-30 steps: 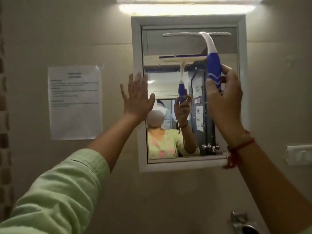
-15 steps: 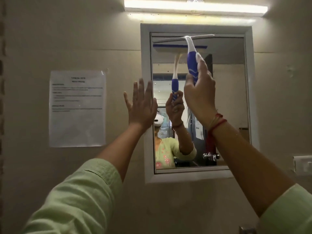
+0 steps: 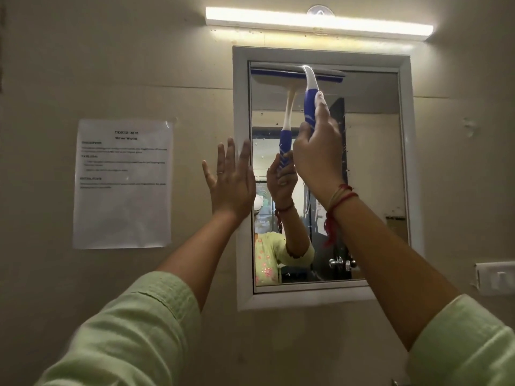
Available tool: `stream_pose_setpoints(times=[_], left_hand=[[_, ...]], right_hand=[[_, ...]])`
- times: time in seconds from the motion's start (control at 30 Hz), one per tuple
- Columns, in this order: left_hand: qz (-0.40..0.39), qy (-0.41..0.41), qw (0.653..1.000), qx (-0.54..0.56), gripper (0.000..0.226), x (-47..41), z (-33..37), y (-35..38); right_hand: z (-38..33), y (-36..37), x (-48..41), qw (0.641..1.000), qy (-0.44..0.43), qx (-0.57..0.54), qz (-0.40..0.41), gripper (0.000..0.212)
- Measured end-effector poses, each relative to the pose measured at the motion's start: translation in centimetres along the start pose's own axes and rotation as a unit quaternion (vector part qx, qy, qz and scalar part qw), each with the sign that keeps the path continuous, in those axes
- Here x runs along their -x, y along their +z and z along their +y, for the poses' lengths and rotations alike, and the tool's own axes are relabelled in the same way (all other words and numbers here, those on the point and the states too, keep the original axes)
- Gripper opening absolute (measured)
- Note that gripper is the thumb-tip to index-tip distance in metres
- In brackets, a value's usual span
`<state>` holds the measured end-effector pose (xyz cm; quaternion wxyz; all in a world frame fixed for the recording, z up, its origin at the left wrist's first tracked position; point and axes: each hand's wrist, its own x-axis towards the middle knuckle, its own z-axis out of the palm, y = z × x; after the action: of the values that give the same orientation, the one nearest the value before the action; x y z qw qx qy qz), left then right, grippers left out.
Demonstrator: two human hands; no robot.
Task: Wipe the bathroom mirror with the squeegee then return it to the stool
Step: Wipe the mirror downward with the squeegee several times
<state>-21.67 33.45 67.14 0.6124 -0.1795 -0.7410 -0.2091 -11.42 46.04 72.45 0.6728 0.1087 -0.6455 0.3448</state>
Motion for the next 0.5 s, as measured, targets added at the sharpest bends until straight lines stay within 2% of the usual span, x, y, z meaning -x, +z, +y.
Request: stream_pose_setpoints(times=[0.27, 0.5], left_hand=[[0.001, -0.004, 1.0, -0.001, 0.052, 0.1, 0.0, 0.0], [0.006, -0.01, 1.0, 0.004, 0.052, 0.2, 0.2, -0.1]], right_hand=[[0.0, -0.6, -0.4, 1.0, 0.001, -0.003, -0.004, 0.05], [0.1, -1.1, -1.1, 0.999, -0.027, 0.037, -0.016, 0.048]])
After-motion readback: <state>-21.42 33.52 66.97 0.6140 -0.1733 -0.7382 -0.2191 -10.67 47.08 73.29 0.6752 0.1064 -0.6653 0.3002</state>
